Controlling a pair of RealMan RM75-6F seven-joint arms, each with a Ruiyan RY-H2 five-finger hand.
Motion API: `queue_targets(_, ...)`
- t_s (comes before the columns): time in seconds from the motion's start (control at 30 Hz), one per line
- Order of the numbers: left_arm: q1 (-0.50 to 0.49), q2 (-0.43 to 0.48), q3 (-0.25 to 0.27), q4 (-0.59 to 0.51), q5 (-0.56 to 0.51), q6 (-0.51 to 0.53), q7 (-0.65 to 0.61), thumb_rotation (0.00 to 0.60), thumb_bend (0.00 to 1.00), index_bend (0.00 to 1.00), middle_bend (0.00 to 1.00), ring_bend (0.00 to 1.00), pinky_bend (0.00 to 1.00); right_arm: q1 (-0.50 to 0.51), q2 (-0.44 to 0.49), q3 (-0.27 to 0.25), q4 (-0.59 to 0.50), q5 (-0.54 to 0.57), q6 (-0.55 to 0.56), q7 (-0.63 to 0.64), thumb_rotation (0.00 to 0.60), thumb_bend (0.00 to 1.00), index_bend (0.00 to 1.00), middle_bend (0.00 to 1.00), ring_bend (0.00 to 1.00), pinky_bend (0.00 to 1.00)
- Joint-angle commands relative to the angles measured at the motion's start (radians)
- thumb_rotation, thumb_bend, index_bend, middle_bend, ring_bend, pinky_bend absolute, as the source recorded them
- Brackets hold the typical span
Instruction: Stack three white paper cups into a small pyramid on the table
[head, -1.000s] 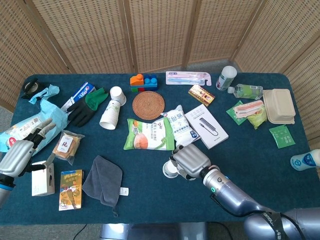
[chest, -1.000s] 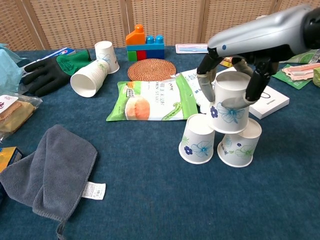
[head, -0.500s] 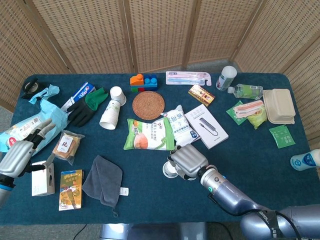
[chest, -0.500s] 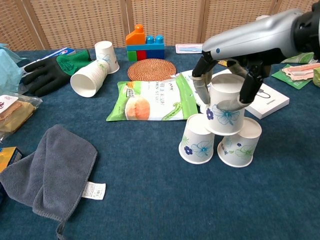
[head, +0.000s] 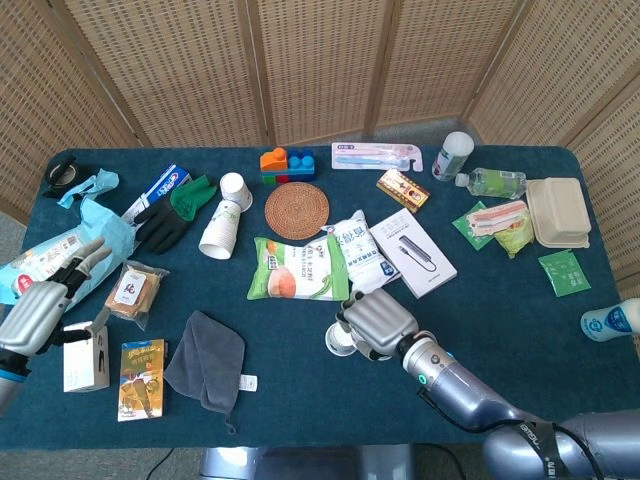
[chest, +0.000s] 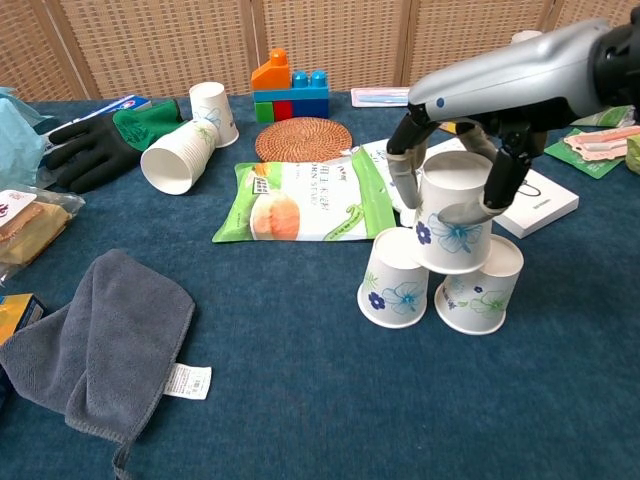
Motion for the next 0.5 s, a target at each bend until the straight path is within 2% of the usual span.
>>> queue_targets(0.03, 0.001, 0.0, 0.0, 0.0, 0.001, 0.002, -0.001, 0.6, 0.47, 0.02, 0.0, 0.0, 0.29, 0.001, 0.0, -0.001, 0.0, -0.001, 0.0, 0.003, 0.6, 0.41, 0.41, 0.34, 0.21, 0.6)
queue_targets(0.5, 0.001, 0.003, 0.001, 0.0, 0.008, 0.006, -0.007, 0.6, 0.47, 0.02, 0.0, 0.0, 0.29, 0.015, 0.023, -0.015, -0.007, 0.006, -0.022, 0.013, 0.6, 0.41, 0.34, 0.28, 0.16, 0.56)
